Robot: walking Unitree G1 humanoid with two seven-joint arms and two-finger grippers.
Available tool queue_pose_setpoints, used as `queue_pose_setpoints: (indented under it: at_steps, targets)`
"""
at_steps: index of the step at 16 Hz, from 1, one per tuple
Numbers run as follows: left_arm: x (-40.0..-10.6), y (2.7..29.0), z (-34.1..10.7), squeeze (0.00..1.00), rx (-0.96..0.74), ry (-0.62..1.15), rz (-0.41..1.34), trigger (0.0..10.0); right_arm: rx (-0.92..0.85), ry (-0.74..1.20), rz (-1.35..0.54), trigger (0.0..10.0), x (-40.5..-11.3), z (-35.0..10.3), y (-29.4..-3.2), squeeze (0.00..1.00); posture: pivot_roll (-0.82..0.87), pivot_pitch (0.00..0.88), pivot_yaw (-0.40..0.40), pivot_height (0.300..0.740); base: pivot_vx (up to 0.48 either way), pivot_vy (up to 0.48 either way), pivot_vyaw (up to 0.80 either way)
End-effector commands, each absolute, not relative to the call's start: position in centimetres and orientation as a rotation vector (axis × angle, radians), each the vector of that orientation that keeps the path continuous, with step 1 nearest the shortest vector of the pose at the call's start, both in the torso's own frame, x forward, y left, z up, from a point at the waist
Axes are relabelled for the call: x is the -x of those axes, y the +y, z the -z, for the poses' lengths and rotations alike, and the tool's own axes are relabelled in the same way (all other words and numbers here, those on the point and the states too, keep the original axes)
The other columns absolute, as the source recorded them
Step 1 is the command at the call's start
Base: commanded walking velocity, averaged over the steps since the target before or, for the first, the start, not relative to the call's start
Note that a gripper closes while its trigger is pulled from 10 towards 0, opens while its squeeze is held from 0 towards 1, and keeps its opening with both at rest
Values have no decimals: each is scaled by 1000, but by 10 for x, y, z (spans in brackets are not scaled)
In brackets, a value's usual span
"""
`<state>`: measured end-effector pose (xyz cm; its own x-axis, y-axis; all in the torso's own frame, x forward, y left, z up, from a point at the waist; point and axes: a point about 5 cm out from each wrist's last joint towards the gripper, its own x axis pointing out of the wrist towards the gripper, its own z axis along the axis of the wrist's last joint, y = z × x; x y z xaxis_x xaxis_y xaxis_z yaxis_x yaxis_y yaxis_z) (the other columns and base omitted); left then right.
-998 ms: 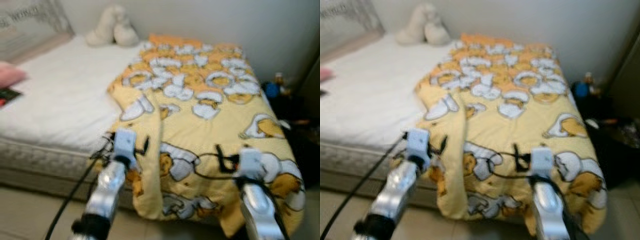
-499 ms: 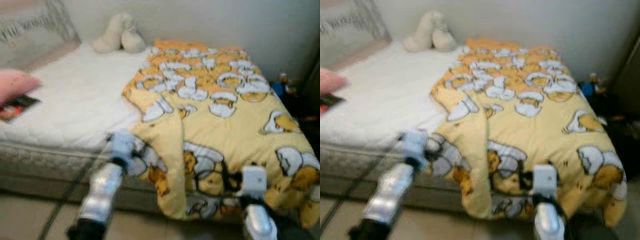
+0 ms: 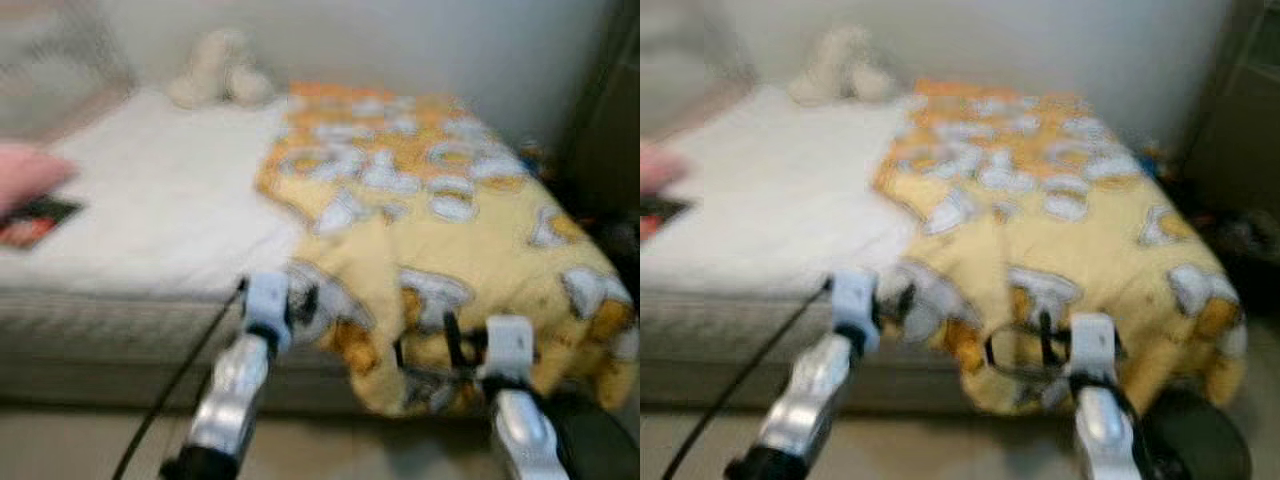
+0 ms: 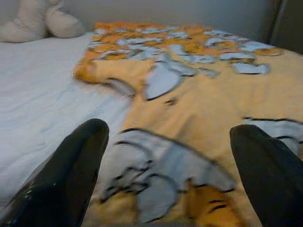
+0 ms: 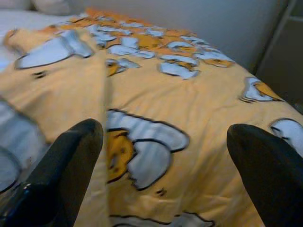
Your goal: Clean up the room
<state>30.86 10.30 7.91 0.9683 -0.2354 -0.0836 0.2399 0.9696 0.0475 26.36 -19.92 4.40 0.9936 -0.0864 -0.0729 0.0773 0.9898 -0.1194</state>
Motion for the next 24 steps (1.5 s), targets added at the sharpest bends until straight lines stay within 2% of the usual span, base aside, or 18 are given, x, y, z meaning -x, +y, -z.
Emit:
queue_pose_setpoints:
  at_steps: [1,4,6,10,13,24]
  targets:
    - [-312,115,-80,0,-79,83,190,10000,102,69,63,10000,-267,-46,-193,0,110,0,-8,740,0,0,675]
    - [-315,113,-78,0,-158,99,252,10000,106,126,51,10000,-267,-37,-192,0,100,0,-9,740,0,0,225]
    - [-324,108,-88,0,-108,66,264,10000,118,106,15,10000,-271,-42,-186,0,95,0,-5,740,184,0,0]
    - [-325,106,-91,0,-70,36,250,10000,109,89,43,10000,-273,-44,-191,0,90,0,-9,740,480,0,0]
    - [-320,95,-94,0,-63,3,347,10000,110,101,35,10000,-269,-41,-192,0,96,0,-14,740,480,0,0]
    - [-317,93,-92,0,-55,7,358,10000,128,114,9,10000,-269,-39,-188,0,102,0,-24,740,480,0,0]
